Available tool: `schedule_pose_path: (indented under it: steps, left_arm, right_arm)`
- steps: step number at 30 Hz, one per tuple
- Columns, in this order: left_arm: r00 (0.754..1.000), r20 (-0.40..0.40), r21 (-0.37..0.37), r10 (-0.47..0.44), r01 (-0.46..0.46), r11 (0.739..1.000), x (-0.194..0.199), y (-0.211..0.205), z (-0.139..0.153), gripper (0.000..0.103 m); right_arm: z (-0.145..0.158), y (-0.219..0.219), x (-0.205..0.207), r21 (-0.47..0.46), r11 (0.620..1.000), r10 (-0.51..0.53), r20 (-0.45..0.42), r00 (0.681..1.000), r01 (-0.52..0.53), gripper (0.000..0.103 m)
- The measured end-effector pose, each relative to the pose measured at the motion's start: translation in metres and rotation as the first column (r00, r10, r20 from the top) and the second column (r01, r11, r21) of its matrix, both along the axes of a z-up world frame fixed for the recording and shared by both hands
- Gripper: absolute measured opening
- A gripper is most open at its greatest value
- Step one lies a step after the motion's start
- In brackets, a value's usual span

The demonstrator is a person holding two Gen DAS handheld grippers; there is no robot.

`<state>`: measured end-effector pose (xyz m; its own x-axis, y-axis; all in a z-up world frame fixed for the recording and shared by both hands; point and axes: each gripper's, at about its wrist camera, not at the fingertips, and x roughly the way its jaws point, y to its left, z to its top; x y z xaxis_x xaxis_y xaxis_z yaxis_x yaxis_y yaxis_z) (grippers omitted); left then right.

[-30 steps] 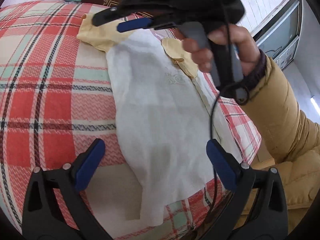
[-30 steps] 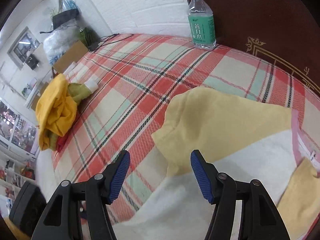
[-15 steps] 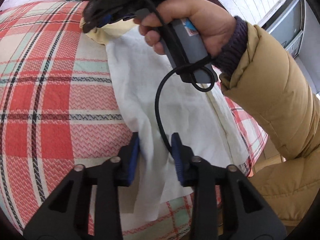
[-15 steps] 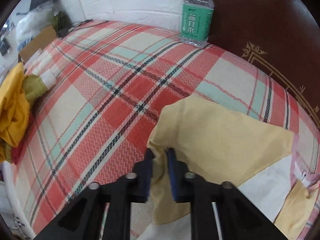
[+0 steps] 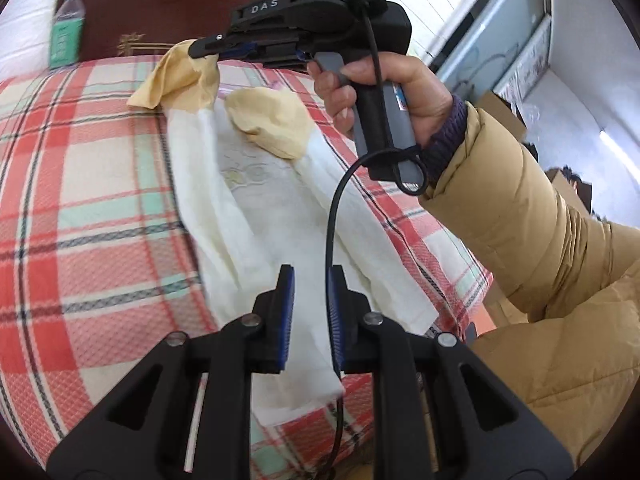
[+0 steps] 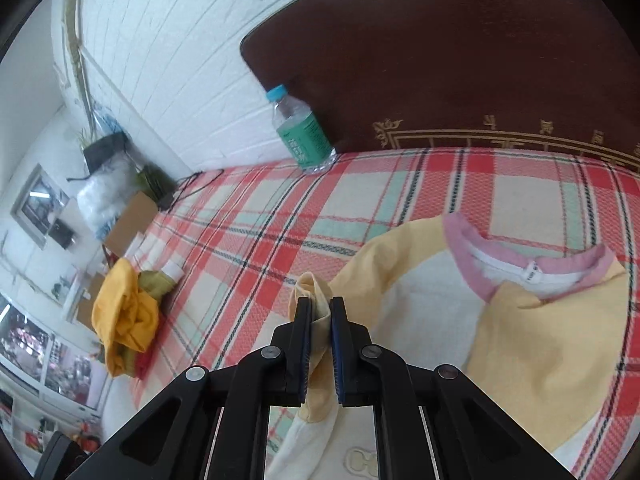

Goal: Fold clothes

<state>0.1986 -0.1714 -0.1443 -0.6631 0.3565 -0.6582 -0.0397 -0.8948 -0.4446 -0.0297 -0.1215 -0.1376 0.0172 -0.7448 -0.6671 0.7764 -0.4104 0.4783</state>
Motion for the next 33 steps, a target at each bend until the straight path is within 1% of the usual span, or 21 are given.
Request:
schedule_pose_path:
  steps: [3, 7, 9, 10, 11, 12, 13, 14, 15, 16, 17, 18, 21, 23, 24, 25, 26, 27, 29, 31, 33]
  left_arm:
    - [0.999, 0.027, 0.007, -0.033, 0.033, 0.999, -0.01, 0.015, -0.004, 0.019]
    - [0.995, 0.071, 0.013, -0.069, 0.068, 0.998, -0.021, 0.032, -0.016, 0.019]
    - [0.992, 0.096, 0.018, -0.081, 0.08, 0.997, -0.027, 0.041, -0.021, 0.019]
    - [0.99, 0.109, 0.02, -0.087, 0.086, 0.996, -0.03, 0.045, -0.024, 0.019]
    - [0.988, 0.12, 0.024, -0.095, 0.093, 0.995, -0.033, 0.049, -0.027, 0.019]
    - [0.987, 0.125, 0.033, -0.105, 0.102, 0.994, -0.034, 0.051, -0.03, 0.019]
    - [0.985, 0.128, 0.04, -0.112, 0.107, 0.993, -0.035, 0.054, -0.031, 0.019]
    - [0.985, 0.128, 0.048, -0.12, 0.114, 0.992, -0.036, 0.056, -0.032, 0.019]
    - [0.984, 0.127, 0.056, -0.127, 0.12, 0.991, -0.037, 0.055, -0.034, 0.019]
    - [0.983, 0.127, 0.065, -0.129, 0.121, 0.99, -0.036, 0.056, -0.034, 0.019]
    - [0.983, 0.13, 0.069, -0.126, 0.118, 0.991, -0.037, 0.057, -0.036, 0.019]
    - [0.983, 0.132, 0.073, -0.124, 0.115, 0.991, -0.037, 0.058, -0.037, 0.019]
    - [0.984, 0.141, 0.082, -0.111, 0.1, 0.992, -0.035, 0.057, -0.04, 0.019]
    - [0.984, 0.147, 0.092, -0.102, 0.089, 0.992, -0.032, 0.054, -0.042, 0.019]
    - [0.984, 0.149, 0.099, -0.101, 0.087, 0.991, -0.032, 0.053, -0.043, 0.019]
    - [0.984, 0.149, 0.106, -0.101, 0.085, 0.991, -0.031, 0.052, -0.044, 0.019]
    - [0.984, 0.146, 0.117, -0.103, 0.086, 0.989, -0.031, 0.052, -0.044, 0.019]
    - [0.984, 0.142, 0.126, -0.105, 0.088, 0.988, -0.031, 0.051, -0.045, 0.019]
    - [0.985, 0.126, 0.131, -0.114, 0.097, 0.987, -0.029, 0.051, -0.042, 0.019]
    - [0.986, 0.106, 0.137, -0.125, 0.11, 0.985, -0.028, 0.05, -0.039, 0.019]
    - [0.987, 0.085, 0.145, -0.137, 0.124, 0.982, -0.026, 0.05, -0.036, 0.02]
  right_arm:
    - [-0.012, 0.033, -0.024, -0.014, 0.997, -0.075, 0.067, 0.995, 0.076, 0.008]
    - [-0.038, 0.069, -0.048, 0.033, 0.985, -0.17, 0.117, 0.979, 0.167, 0.008]
    - [-0.048, 0.078, -0.05, 0.1, 0.979, -0.186, 0.069, 0.98, 0.179, 0.012]
    - [-0.048, 0.08, -0.048, 0.133, 0.976, -0.179, 0.02, 0.984, 0.175, 0.015]
    - [-0.046, 0.082, -0.045, 0.16, 0.972, -0.168, -0.031, 0.985, 0.17, 0.025]
    - [-0.041, 0.082, -0.039, 0.168, 0.973, -0.143, -0.09, 0.986, 0.157, 0.03]
    - [-0.033, 0.08, -0.032, 0.166, 0.977, -0.112, -0.146, 0.983, 0.136, 0.04]
    - [-0.025, 0.078, -0.024, 0.165, 0.98, -0.08, -0.203, 0.976, 0.114, 0.046]
    - [-0.017, 0.074, -0.017, 0.164, 0.982, -0.044, -0.255, 0.966, 0.088, 0.047]
    - [-0.011, 0.066, -0.007, 0.164, 0.985, 0.001, -0.299, 0.954, 0.05, 0.054]
    - [-0.006, 0.058, 0.002, 0.167, 0.986, 0.048, -0.34, 0.939, 0.01, 0.066]
    - [-0.005, 0.047, 0.011, 0.186, 0.982, 0.098, -0.376, 0.921, -0.029, 0.071]
    - [-0.016, 0.014, 0.031, 0.296, 0.949, 0.24, -0.459, 0.855, -0.108, 0.072]
    - [-0.03, -0.003, 0.038, 0.364, 0.921, 0.31, -0.474, 0.824, -0.137, 0.072]
    - [-0.037, -0.009, 0.038, 0.393, 0.909, 0.331, -0.468, 0.819, -0.142, 0.072]
    - [-0.045, -0.014, 0.038, 0.421, 0.895, 0.351, -0.462, 0.814, -0.147, 0.067]
    - [-0.05, -0.017, 0.036, 0.435, 0.889, 0.354, -0.451, 0.819, -0.145, 0.049]
    - [-0.048, -0.012, 0.027, 0.411, 0.903, 0.314, -0.426, 0.848, -0.127, 0.038]
    - [-0.045, -0.001, 0.008, 0.365, 0.927, 0.231, -0.37, 0.9, -0.088, 0.006]
    - [-0.042, 0.009, -0.011, 0.322, 0.946, 0.147, -0.307, 0.94, -0.043, 0.007]
    - [-0.038, 0.02, -0.03, 0.281, 0.96, 0.063, -0.238, 0.969, 0.007, 0.007]
